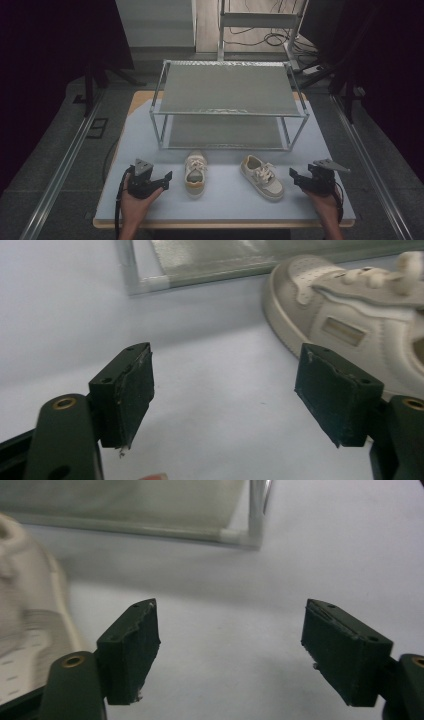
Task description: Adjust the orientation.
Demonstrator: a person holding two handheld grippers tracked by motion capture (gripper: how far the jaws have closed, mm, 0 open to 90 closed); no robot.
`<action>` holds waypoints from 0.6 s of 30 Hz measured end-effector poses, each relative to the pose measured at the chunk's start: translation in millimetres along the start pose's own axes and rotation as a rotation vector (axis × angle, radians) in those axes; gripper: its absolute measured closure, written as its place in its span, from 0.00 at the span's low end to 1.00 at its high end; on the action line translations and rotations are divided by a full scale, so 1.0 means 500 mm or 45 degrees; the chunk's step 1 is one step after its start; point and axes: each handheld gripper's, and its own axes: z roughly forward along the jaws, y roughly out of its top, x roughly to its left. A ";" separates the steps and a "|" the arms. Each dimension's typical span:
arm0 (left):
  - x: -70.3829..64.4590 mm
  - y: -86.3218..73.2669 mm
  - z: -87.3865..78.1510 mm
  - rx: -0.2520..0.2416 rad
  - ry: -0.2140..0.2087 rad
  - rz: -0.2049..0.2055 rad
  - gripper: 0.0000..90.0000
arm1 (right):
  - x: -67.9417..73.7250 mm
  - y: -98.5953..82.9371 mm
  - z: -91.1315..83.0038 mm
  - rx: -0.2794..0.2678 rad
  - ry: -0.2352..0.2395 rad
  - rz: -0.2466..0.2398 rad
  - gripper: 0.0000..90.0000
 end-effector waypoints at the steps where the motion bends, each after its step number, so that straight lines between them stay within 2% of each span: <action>1: 0.000 0.000 0.000 0.013 -0.013 0.002 0.28 | 0.002 0.002 -0.007 -0.014 0.008 -0.007 0.28; 5: 0.000 -0.002 0.000 0.020 -0.046 -0.007 0.29 | 0.010 0.009 -0.026 -0.052 0.042 -0.023 0.31; 10: -0.001 -0.004 -0.004 0.043 -0.060 0.002 0.29 | 0.044 0.022 -0.063 -0.125 0.112 -0.075 0.37; 14: -0.004 -0.004 -0.014 0.046 -0.071 -0.001 0.29 | 0.079 0.032 -0.080 -0.155 0.193 -0.119 0.45; 15: -0.004 -0.004 -0.014 0.046 -0.071 -0.001 0.29 | 0.079 0.032 -0.080 -0.155 0.193 -0.119 0.45; 16: -0.006 -0.006 -0.016 0.049 -0.073 -0.006 0.28 | 0.099 0.035 -0.084 -0.154 0.239 -0.169 0.53; 18: -0.008 -0.007 -0.016 0.058 -0.081 -0.002 0.28 | 0.119 0.039 -0.087 -0.145 0.299 -0.206 0.59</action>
